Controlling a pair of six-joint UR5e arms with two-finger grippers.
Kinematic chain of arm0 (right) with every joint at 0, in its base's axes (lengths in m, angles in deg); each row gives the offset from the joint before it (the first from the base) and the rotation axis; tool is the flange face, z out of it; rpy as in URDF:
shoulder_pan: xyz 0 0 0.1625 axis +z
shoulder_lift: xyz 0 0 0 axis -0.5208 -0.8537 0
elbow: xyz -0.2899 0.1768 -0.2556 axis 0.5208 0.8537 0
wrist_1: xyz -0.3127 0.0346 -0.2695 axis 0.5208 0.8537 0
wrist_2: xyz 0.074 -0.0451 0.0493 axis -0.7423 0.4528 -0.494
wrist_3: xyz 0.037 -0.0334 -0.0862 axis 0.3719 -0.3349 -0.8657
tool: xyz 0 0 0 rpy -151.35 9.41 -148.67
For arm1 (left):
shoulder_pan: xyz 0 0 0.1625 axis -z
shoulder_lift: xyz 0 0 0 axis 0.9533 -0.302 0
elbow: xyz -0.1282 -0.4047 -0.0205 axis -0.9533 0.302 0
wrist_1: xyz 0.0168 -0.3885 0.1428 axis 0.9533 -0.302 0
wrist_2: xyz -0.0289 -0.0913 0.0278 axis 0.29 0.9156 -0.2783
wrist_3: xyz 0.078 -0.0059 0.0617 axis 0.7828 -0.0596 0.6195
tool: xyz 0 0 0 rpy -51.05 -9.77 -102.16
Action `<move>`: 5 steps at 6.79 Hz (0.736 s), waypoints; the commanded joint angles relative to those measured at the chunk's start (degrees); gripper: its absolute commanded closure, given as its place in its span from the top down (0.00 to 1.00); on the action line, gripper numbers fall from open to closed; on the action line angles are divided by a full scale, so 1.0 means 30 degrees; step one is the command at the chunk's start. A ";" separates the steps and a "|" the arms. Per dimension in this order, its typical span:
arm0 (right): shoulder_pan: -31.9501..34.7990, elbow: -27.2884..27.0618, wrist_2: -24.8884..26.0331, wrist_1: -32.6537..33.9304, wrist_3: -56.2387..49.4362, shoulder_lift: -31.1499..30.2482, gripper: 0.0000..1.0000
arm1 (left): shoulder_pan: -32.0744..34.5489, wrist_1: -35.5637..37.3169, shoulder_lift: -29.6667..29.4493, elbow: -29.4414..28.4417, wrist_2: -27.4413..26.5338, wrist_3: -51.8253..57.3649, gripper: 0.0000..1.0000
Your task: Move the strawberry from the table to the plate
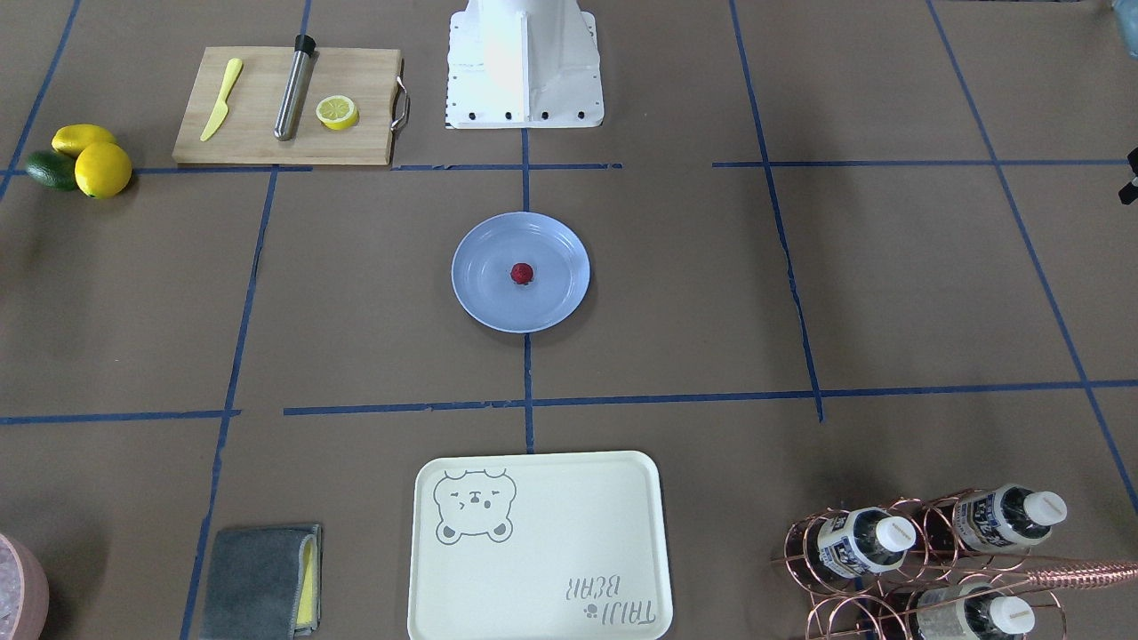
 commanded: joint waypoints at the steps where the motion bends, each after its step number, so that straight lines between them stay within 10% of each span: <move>1: 0.0020 0.0272 0.0006 -0.0114 0.0067 0.0040 1.00 | 0.0013 0.2472 0.0137 0.0167 0.0066 -0.0098 1.00; 5: 0.0021 -0.0222 0.1786 -0.0085 0.0948 -0.0134 1.00 | 0.0013 0.4215 -0.0098 0.0079 -0.0080 -0.0040 1.00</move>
